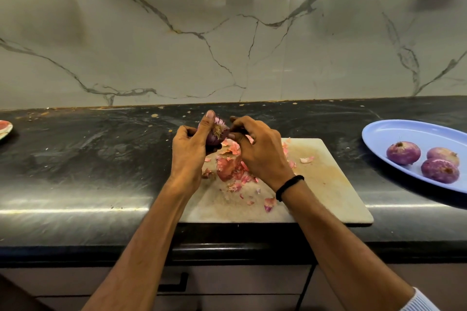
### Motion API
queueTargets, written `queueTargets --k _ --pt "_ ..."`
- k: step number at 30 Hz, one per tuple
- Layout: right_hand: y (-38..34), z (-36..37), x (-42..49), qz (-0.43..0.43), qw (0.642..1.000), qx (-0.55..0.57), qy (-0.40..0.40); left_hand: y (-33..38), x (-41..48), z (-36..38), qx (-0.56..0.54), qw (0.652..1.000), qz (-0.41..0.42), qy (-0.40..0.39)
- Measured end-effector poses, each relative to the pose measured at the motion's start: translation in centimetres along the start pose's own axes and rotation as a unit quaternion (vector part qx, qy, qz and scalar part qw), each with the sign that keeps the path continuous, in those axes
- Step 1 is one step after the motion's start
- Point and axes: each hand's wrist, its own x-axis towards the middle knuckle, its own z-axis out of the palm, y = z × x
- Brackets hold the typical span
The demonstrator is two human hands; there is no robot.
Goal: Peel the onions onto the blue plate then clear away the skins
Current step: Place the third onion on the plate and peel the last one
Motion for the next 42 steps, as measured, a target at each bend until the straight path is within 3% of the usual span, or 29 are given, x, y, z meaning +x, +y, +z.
queueTargets --k 10,19,25,37,42 --pt "-0.1 0.6 0.3 -0.027 0.998 0.003 0.059 0.2 -0.6 0.4 0.01 0.999 -0.012 -0.031" --pt "0.1 0.9 -0.4 -0.044 0.997 -0.051 -0.039 0.6 -0.6 0.2 -0.041 0.999 -0.012 -0.032" --pt "0.0 0.7 0.3 0.017 0.999 -0.024 0.02 0.9 -0.9 0.4 -0.041 0.997 -0.051 -0.051" --pt "0.3 1.0 0.5 -0.008 0.997 0.022 0.072 1.2 -1.4 0.5 -0.041 0.994 -0.051 -0.09" --pt "1.2 1.3 0.4 -0.045 0.996 -0.032 0.064 1.0 -1.4 0.4 -0.021 0.994 -0.046 -0.095"
